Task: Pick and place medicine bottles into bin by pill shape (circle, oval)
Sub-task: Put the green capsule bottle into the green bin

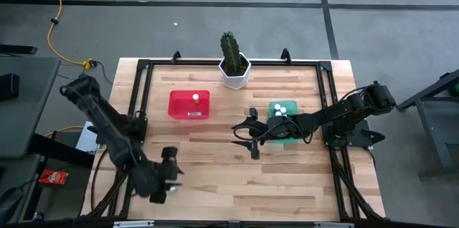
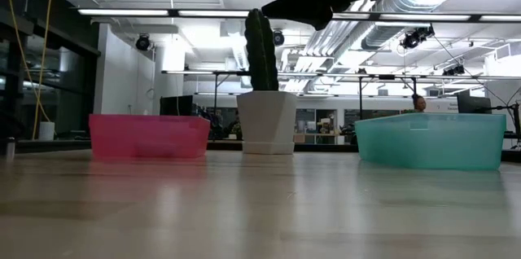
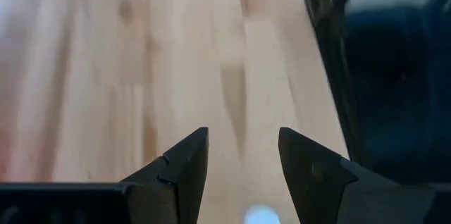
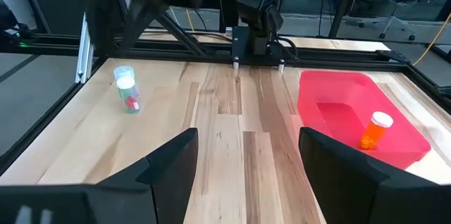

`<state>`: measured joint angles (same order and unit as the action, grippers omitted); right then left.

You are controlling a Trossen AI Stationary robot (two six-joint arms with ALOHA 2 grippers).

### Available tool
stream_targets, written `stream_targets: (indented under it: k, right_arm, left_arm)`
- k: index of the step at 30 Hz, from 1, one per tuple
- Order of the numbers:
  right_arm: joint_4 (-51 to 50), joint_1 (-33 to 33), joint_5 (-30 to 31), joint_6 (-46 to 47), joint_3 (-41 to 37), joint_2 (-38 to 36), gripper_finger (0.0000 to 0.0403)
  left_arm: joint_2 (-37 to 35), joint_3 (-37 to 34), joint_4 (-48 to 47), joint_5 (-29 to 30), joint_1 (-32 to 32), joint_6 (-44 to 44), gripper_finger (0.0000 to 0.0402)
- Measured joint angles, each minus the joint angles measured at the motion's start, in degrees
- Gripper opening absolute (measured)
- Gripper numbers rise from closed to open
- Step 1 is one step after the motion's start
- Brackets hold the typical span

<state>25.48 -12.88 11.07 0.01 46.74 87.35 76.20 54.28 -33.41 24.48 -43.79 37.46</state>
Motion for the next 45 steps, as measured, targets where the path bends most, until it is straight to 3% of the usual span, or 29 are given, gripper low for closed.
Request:
stream_targets:
  k: [8, 23, 45]
  right_arm:
    - [-0.3, 0.0, 0.0, 0.1, 0.0, 0.0, 0.0240]
    - [-1.1, 0.1, 0.4, 0.0, 0.0, 0.0, 0.0240]
    - [-1.9, 0.1, 0.7, 0.1, 0.0, 0.0, 0.0240]
  left_arm:
    - [9.8, 0.9, -2.6, -0.9, -4.0, 8.0, 0.0181]
    - [11.5, 0.9, -3.8, -5.8, -3.9, 13.0, 0.0255]
    - [17.8, 0.9, -6.4, -11.3, -3.8, 12.8, 0.0257]
